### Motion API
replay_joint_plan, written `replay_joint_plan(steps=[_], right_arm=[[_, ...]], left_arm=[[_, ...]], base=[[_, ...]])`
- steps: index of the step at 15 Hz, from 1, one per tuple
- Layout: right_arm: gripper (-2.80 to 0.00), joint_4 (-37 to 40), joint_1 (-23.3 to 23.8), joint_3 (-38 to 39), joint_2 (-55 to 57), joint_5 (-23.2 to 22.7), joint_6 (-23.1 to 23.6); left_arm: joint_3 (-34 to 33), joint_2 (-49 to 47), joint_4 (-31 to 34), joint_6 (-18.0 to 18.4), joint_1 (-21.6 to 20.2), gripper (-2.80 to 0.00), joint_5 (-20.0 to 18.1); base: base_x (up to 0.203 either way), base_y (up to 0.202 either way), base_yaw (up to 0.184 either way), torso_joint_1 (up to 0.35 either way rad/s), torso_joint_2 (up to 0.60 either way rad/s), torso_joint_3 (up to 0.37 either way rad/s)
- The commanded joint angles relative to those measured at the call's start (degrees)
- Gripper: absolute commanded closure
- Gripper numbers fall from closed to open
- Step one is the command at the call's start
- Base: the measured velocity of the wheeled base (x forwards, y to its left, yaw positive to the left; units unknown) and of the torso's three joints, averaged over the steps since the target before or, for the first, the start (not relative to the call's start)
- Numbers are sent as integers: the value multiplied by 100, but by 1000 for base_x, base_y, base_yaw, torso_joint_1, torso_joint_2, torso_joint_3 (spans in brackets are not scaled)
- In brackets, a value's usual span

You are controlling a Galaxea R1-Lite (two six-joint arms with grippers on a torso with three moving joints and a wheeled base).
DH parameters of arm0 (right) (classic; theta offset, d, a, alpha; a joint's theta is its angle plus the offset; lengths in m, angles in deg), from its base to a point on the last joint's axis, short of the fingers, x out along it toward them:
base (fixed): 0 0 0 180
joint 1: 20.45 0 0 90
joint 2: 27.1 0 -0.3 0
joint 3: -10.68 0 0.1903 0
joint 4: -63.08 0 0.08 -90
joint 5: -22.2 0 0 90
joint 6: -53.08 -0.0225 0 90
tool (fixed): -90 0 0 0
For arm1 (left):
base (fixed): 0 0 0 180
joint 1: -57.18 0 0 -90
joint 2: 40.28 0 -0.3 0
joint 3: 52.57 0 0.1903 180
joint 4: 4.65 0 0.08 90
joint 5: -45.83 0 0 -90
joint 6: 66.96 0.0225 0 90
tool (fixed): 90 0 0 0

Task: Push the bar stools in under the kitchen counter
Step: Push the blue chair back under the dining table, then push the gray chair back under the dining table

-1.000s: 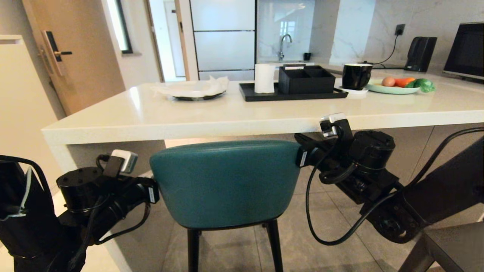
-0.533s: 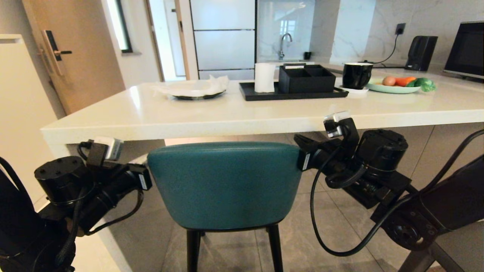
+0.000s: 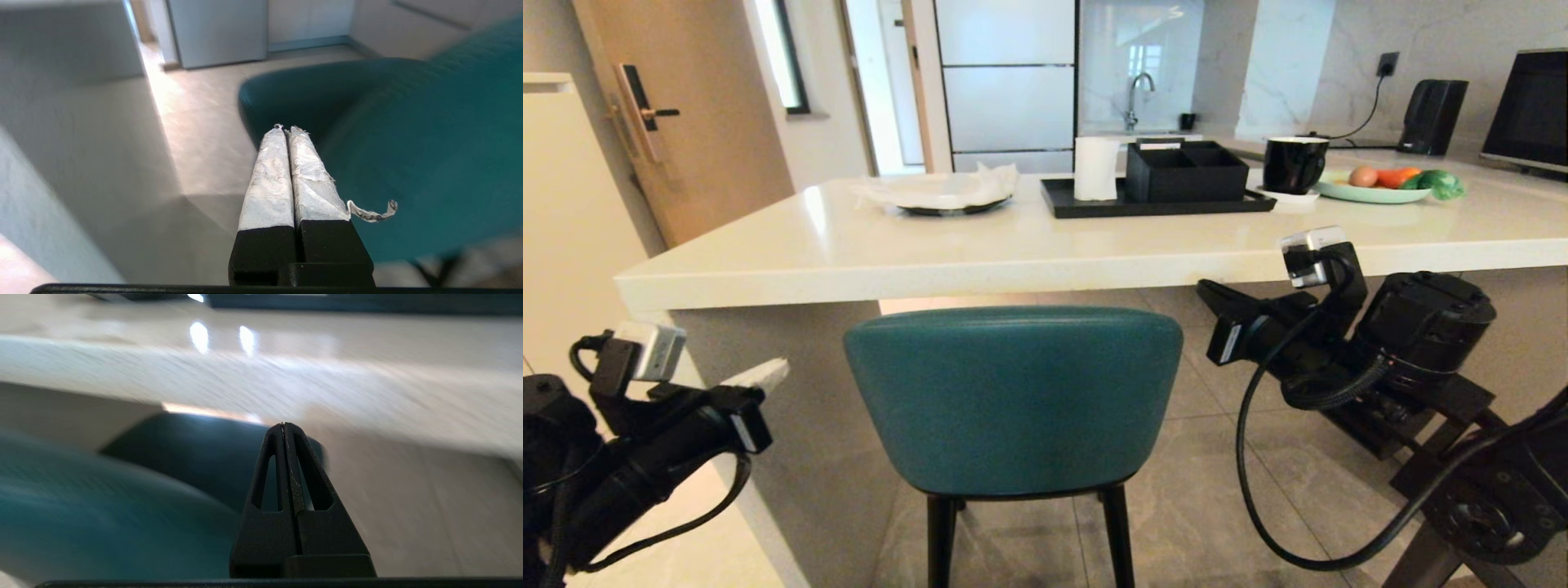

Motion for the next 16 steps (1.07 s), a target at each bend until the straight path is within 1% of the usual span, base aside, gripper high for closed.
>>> replay_joint_plan(steps=[1, 2, 3, 4, 5, 7, 9, 10, 11, 12, 14, 15, 16], right_arm=[[0, -48, 123, 465, -499, 72, -37], [0, -49, 140, 748, -704, 237, -86], [0, -46, 154, 957, -912, 506, -115], [0, -17, 189, 1115, -1131, 745, -118], [0, 82, 249, 1283, -1436, 895, -101], [0, 436, 390, 1551, -2212, 1019, -89], [0, 987, 528, 1723, -3145, 1082, -84], [0, 1373, 625, 1829, -3706, 1120, -79], [0, 1859, 769, 1923, -4363, 1144, -72], [0, 2419, 929, 1969, -5002, 1155, -61], [0, 3905, 1353, 1879, -6330, 1144, 56], [0, 4653, 1631, 1728, -6907, 1110, 121], [0, 5343, 1965, 1520, -7409, 1041, 187]], left_arm=[[-412, 515, -54, -206, -268, 0, -153], [-647, 745, -54, -321, -320, 0, -186], [-850, 985, -54, -434, -338, 0, -202], [-900, 1272, -25, -557, -350, 0, -205], [-915, 1626, 138, -651, -350, 0, -208], [-895, 2408, 776, -729, -328, 0, -237], [-760, 3364, 1749, -761, -311, 0, -363], [-641, 3971, 2341, -767, -305, 0, -452], [-453, 4682, 3137, -775, -297, 0, -528], [-208, 5363, 4076, -801, -283, 0, -606], [526, 6757, 6438, -969, -173, 0, -886], [905, 7295, 7430, -1025, -37, 0, -1044], [1314, 7662, 8228, -997, 171, 0, -1183]], base=[[0, 0, 0, 0, 0, 0], [0, 0, 0, 0, 0, 0], [0, 0, 0, 0, 0, 0], [0, 0, 0, 0, 0, 0], [0, 0, 0, 0, 0, 0], [0, 0, 0, 0, 0, 0], [0, 0, 0, 0, 0, 0], [0, 0, 0, 0, 0, 0], [0, 0, 0, 0, 0, 0], [0, 0, 0, 0, 0, 0], [0, 0, 0, 0, 0, 0], [0, 0, 0, 0, 0, 0], [0, 0, 0, 0, 0, 0]])
